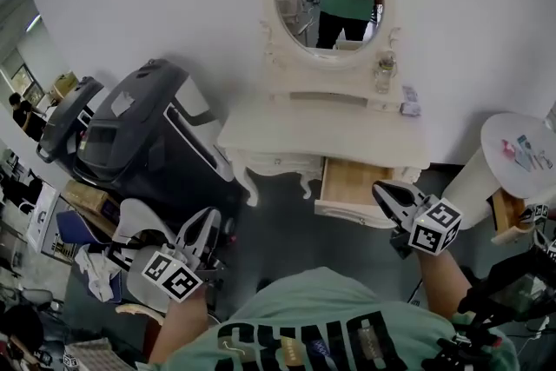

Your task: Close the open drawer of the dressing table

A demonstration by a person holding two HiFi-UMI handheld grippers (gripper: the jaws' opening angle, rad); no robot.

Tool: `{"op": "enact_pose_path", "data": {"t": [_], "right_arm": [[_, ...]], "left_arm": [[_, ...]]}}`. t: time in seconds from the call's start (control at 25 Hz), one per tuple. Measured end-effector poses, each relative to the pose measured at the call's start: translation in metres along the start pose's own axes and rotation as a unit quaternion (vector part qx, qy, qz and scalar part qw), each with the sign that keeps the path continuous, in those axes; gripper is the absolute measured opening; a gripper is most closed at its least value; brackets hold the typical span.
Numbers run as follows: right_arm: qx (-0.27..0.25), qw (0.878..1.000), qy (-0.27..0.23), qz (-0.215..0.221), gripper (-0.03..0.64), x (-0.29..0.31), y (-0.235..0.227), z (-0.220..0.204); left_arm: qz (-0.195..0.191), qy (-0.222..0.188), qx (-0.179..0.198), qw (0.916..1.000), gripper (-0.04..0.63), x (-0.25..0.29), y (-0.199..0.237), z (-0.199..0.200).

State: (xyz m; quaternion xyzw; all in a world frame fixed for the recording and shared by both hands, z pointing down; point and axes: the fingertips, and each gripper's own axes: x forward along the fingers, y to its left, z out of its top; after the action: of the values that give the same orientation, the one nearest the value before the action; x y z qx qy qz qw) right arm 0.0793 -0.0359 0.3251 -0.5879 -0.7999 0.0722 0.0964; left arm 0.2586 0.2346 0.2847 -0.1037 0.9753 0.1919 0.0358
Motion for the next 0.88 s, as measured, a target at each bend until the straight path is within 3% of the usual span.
{"op": "enact_pose_path", "data": {"t": [0.24, 0.36, 0.44, 0.68, 0.88], "right_arm": [[-0.012, 1.0, 0.015, -0.022, 0.006, 0.059, -0.011, -0.003], [-0.017, 0.998, 0.017, -0.062, 0.006, 0.09, -0.025, 0.004], [-0.011, 0.995, 0.015, -0.095, 0.006, 0.108, -0.031, 0.01], [-0.007, 0.99, 0.01, -0.142, 0.006, 0.182, -0.036, 0.025], [-0.001, 0.982, 0.019, -0.19, 0.006, 0.214, -0.041, 0.018]], "left_arm": [[-0.023, 0.013, -0.019, 0.9995, -0.003, 0.026, 0.066, -0.001], [-0.056, 0.02, -0.033, 0.9977, -0.003, 0.059, 0.114, 0.01], [-0.086, 0.03, -0.04, 0.9951, -0.003, 0.086, 0.142, 0.022], [-0.142, 0.053, -0.016, 0.9882, -0.003, 0.128, 0.211, 0.057], [-0.191, 0.085, -0.029, 0.9774, -0.003, 0.165, 0.252, 0.056]]}}
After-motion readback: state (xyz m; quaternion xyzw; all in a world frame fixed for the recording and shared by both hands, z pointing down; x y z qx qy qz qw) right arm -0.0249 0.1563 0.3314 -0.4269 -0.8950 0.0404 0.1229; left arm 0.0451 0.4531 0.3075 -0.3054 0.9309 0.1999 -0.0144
